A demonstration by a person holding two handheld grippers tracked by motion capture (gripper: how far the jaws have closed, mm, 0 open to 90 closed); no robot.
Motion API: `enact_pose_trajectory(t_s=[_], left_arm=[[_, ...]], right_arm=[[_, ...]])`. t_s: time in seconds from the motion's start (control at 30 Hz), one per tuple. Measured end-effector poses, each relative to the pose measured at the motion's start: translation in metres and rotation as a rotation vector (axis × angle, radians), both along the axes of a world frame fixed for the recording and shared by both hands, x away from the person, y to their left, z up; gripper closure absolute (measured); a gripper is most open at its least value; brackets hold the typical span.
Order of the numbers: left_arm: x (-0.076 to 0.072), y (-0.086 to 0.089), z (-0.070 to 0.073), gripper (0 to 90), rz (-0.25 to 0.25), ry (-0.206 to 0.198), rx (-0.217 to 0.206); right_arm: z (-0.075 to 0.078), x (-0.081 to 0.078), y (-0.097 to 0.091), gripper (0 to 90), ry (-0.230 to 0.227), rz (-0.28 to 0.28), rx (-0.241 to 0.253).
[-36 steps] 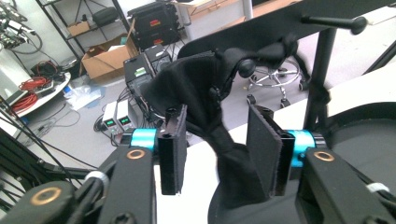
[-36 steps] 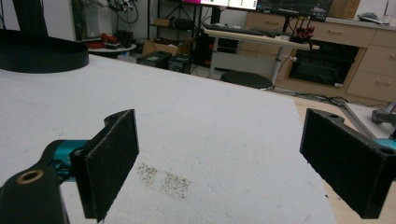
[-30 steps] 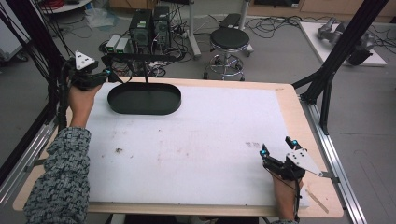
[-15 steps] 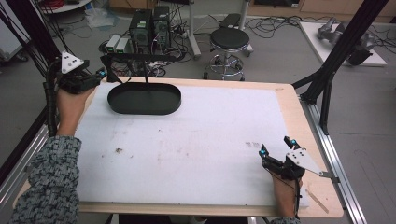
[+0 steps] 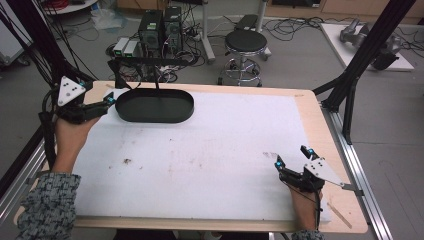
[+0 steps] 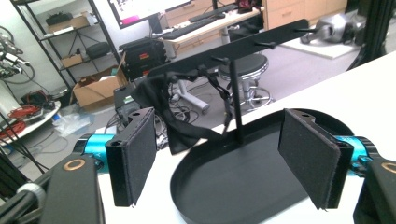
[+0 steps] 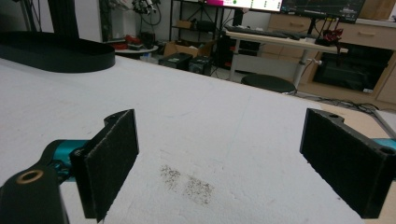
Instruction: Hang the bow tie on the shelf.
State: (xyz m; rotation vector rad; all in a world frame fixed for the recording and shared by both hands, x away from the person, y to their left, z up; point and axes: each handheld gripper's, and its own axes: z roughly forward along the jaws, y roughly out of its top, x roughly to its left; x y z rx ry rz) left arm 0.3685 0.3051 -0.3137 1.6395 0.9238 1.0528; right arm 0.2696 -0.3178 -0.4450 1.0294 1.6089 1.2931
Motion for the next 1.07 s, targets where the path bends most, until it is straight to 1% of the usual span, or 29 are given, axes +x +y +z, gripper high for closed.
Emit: enact_pose_trajectory(t_s=[0.07, 0.13, 0.2, 0.23, 0.27, 0.3, 0.33, 0.37, 0.4, 0.43, 0.47, 0.5, 0.57, 0.6, 0.63, 0.67, 0.7, 0.73, 0.83, 0.87, 1.07], left_arm=[[-0.011, -0.001, -0.006, 26.1, -0.010, 0.001, -0.007], [-0.018, -0.002, -0.012, 26.1, -0.029, 0.008, -0.004], [-0.027, -0.003, -0.018, 24.9, -0.043, 0.009, -0.007], [-0.036, -0.004, -0.024, 24.8, -0.049, 0.010, -0.007], [-0.036, -0.004, -0.024, 24.7, -0.049, 0.010, -0.007], [-0.044, -0.004, -0.030, 24.5, -0.054, 0.015, -0.013], [-0.044, -0.004, -0.030, 24.4, -0.054, 0.015, -0.013], [-0.050, -0.003, -0.037, 24.0, -0.065, 0.023, -0.025], [-0.050, -0.003, -0.037, 23.7, -0.065, 0.023, -0.025], [-0.053, -0.003, -0.040, 23.3, -0.067, 0.031, -0.028], [-0.058, -0.002, -0.047, 23.1, -0.072, 0.043, -0.040], [-0.058, -0.002, -0.047, 22.9, -0.072, 0.043, -0.040], [-0.063, -0.002, -0.057, 22.4, -0.080, 0.062, -0.045], [-0.063, -0.002, -0.057, 22.3, -0.080, 0.062, -0.045], [-0.065, -0.002, -0.060, 22.2, -0.083, 0.067, -0.051], [-0.068, -0.003, -0.067, 21.9, -0.092, 0.076, -0.058], [-0.068, -0.003, -0.067, 21.9, -0.092, 0.076, -0.058], [-0.069, -0.003, -0.071, 21.9, -0.095, 0.089, -0.059], [-0.072, -0.004, -0.080, 21.7, -0.090, 0.104, -0.049], [-0.074, -0.003, -0.084, 21.7, -0.086, 0.108, -0.058], [-0.074, -0.002, -0.088, 21.7, -0.080, 0.127, -0.062]], right_arm=[[0.000, 0.000, 0.000, 10.7, 0.005, 0.001, 0.014], [0.000, 0.000, -0.001, 10.6, -0.003, 0.000, 0.007], [0.000, -0.001, -0.001, 10.7, 0.001, 0.000, 0.019], [0.000, -0.001, -0.001, 10.7, 0.002, 0.000, 0.022], [0.000, 0.000, -0.002, 10.6, 0.001, 0.001, 0.024], [0.000, 0.000, -0.002, 10.7, -0.002, -0.001, 0.022], [0.000, 0.000, -0.002, 10.6, 0.001, -0.003, 0.028], [0.000, 0.000, -0.002, 10.7, 0.000, -0.003, 0.026], [0.000, 0.000, -0.002, 10.7, 0.000, -0.003, 0.027], [0.000, 0.000, -0.002, 10.7, 0.001, -0.004, 0.026], [0.000, 0.000, -0.002, 10.7, 0.002, -0.004, 0.025], [0.000, 0.000, -0.002, 10.7, 0.002, -0.006, 0.024], [0.000, 0.000, -0.002, 10.7, 0.003, -0.006, 0.027], [0.000, 0.000, -0.002, 10.7, 0.004, -0.007, 0.023], [0.000, 0.000, -0.002, 10.7, 0.004, -0.007, 0.023], [0.000, 0.000, -0.002, 10.7, 0.002, -0.007, 0.023], [0.000, 0.000, -0.002, 10.7, 0.004, -0.008, 0.023], [0.000, 0.000, -0.003, 10.7, 0.006, -0.008, 0.025], [0.000, 0.000, -0.003, 10.7, 0.003, -0.008, 0.023], [0.000, 0.000, -0.003, 10.7, 0.002, -0.009, 0.022], [0.000, 0.000, -0.002, 10.7, 0.000, -0.008, 0.021]])
